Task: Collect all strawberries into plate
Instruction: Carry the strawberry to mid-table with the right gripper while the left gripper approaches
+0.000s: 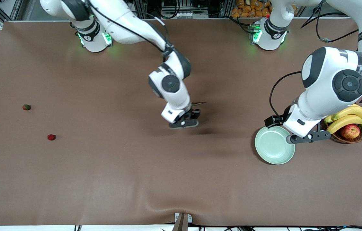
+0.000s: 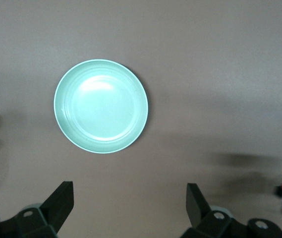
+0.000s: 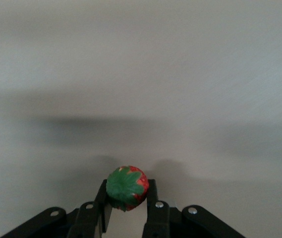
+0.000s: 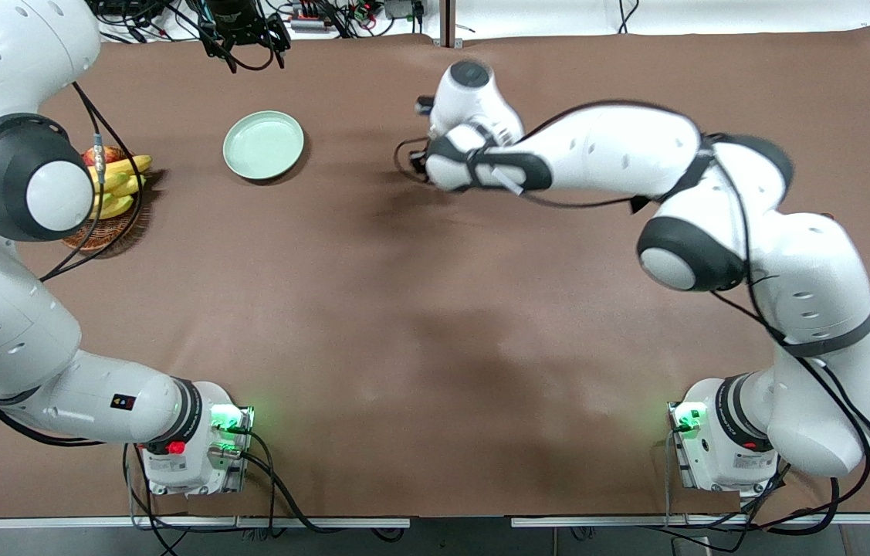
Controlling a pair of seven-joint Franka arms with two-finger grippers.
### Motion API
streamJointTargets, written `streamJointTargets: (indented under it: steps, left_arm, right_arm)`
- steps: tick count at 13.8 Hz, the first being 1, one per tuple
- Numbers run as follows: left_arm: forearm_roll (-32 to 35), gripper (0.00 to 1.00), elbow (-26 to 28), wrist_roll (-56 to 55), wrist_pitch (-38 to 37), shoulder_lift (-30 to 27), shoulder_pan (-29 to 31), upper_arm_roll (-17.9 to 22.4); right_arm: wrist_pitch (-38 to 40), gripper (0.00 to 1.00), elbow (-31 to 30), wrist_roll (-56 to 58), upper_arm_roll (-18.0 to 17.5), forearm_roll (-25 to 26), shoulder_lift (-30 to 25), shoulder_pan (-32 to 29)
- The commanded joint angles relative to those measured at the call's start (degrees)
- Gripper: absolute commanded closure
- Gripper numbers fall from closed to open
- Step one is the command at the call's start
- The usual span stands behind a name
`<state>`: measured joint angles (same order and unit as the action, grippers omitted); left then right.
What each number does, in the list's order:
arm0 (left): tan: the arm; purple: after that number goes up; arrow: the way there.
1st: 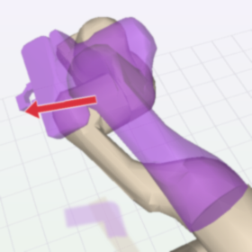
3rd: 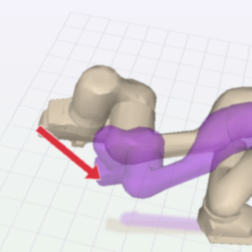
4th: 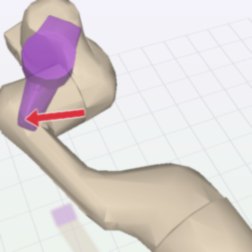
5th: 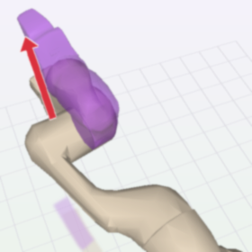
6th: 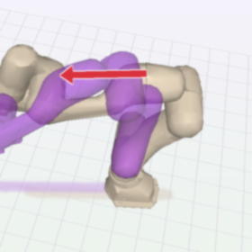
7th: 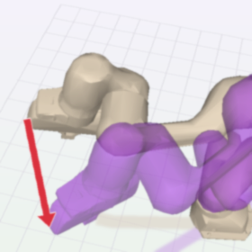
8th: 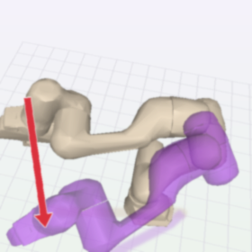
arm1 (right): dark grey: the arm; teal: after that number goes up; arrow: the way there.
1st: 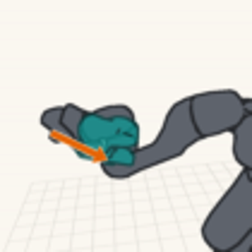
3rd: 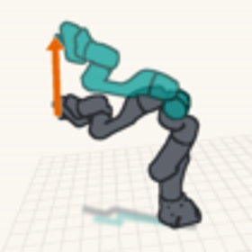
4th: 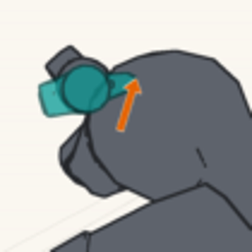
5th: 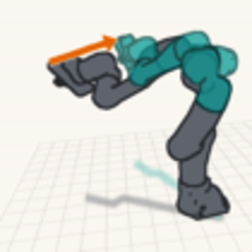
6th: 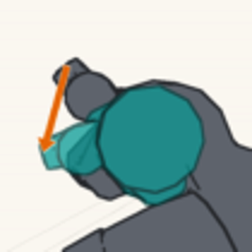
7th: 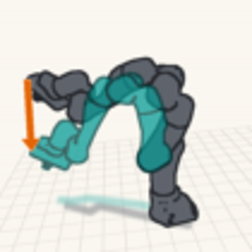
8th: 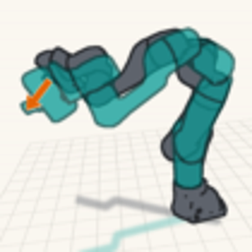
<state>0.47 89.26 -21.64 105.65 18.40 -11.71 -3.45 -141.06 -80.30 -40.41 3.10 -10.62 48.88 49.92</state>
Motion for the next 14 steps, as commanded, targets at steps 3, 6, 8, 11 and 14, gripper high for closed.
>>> streamJointTargets:
  steps: [3,6,8,11,14]
  left_arm:
    - [-1.17,0.00,-1.37,-0.77,0.00,0.50,0.02,0.28]
    - [-1.26,0.00,-1.11,-2.61,-0.09,0.50,-0.24,0.28]
    - [-1.34,0.00,-1.37,-6.73,-0.09,1.72,-3.39,0.28]
    - [-1.08,0.00,-3.04,-13.58,1.13,4.27,-6.65,0.28]
    - [-1.52,0.00,-3.04,-15.18,3.76,5.42,-7.89,0.20]
  right_arm:
    - [-0.53,1.00,8.50,-10.83,0.77,-0.80,7.64,3.96]
    - [-0.18,0.85,8.23,-11.10,0.77,-0.80,7.64,4.14]
    - [-0.18,0.00,8.23,-11.01,0.77,-0.36,7.46,3.96]
    - [0.61,0.00,7.97,-10.57,1.03,-0.27,4.75,3.09]
    - [6.92,0.00,7.97,-9.87,1.30,-0.27,0.97,0.28]
